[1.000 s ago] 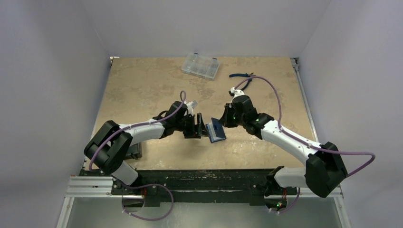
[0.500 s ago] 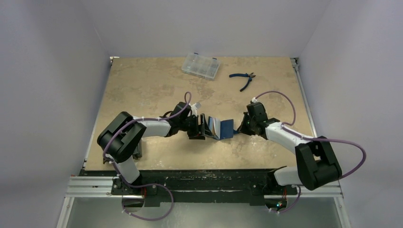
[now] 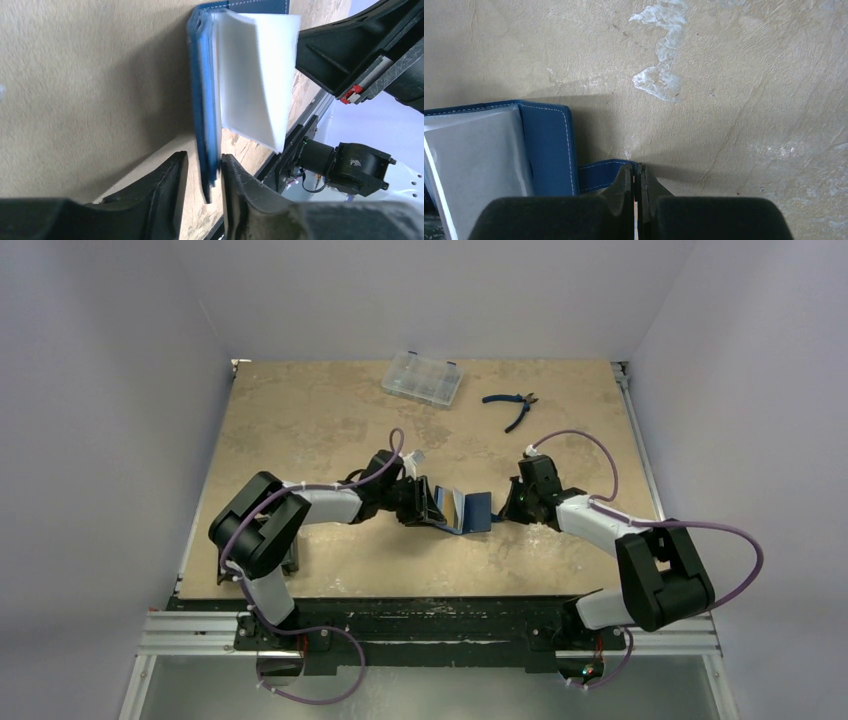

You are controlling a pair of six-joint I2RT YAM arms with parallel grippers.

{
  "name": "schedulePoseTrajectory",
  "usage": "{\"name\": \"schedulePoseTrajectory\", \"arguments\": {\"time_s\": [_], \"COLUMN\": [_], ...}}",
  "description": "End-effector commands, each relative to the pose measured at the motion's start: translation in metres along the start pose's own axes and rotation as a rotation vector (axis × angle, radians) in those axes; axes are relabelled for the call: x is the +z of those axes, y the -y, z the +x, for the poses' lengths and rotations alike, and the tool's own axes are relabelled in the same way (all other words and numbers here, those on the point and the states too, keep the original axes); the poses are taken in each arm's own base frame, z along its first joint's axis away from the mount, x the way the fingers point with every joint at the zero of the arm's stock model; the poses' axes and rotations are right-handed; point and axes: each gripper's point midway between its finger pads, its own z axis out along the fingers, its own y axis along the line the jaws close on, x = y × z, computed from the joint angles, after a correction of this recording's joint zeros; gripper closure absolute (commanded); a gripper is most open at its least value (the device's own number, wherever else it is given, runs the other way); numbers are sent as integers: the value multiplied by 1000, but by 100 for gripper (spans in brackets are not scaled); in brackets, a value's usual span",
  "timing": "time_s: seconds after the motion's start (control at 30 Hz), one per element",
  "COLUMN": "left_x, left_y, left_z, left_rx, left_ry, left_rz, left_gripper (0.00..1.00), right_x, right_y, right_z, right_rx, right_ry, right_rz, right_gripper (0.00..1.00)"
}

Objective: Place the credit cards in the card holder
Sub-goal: Open the card holder at the center of the board.

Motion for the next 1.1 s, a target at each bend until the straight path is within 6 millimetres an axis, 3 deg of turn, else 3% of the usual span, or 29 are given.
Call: {"name": "schedulePoseTrajectory", "arguments": {"time_s": [0.0,0.13,0.27,0.43,0.6,0.73,0.8,0.9,1.07], "left_x": [-1,-14,-22,-28,-35,-36,-35,-36,-41], "left_y": [16,18,19,29,25,15,12,7,6], "left_z": [-25,-36,-33,-30,-27,-22,-19,-15,-14], "left_rx": [68,144,152,152,179,211,211,215,232], "left_ry": [51,102,102,107,94,75,63,51,50], "left_rz": [22,-35,-46,-16,-71,-143,-158,-186,-211], "left_gripper": [73,99,100,100,100,100,100,100,100], "right_x": [-8,-24,-43,-70,-87,-91,-85,-70,-35], "right_y": [-9,-21,-53,-89,-129,-177,-191,-199,-184], "right_z": [-17,-31,-34,-46,-43,-20,-13,-5,18], "right_rx": [-63,-125,-201,-261,-258,-194,-173,-176,-156], "right_ry": [49,102,117,162,156,72,28,6,-65], "right_rz": [-26,-21,-98,-147,-290,-587,-653,-665,-617], "right_gripper": [95,65,44,34,34,43,51,58,69]}}
